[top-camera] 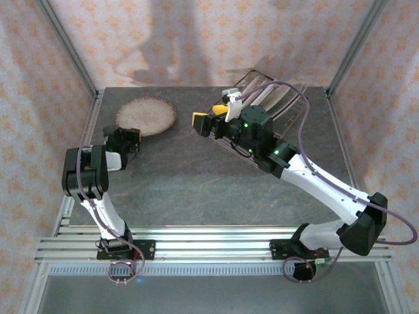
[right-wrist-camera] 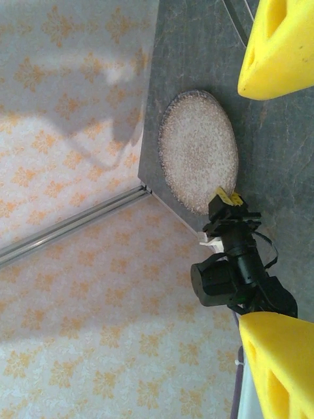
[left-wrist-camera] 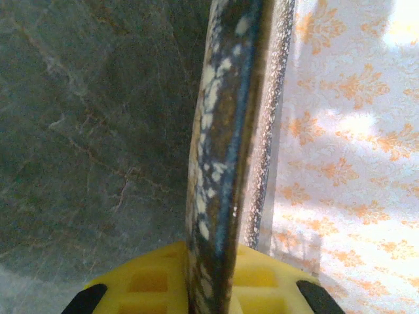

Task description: Unload the plates from the dish rack

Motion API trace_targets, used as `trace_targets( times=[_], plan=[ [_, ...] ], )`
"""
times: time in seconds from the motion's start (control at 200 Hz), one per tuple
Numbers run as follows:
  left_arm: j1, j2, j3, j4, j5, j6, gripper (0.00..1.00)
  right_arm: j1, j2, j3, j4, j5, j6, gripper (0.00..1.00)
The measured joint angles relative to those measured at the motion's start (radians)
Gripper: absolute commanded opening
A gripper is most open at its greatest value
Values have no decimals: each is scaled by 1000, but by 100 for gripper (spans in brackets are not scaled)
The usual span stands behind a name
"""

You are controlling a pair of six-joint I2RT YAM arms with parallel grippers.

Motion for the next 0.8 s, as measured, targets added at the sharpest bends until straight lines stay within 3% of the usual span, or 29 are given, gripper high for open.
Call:
trace_targets(
  times=[0.32, 0.801],
  plan=[
    [5, 62, 46, 29, 6, 1, 0, 0, 3, 10, -28, 3, 10, 84],
    [7, 97, 111, 27, 22, 23, 21, 0, 11, 28, -61, 20, 14, 85]
  ],
)
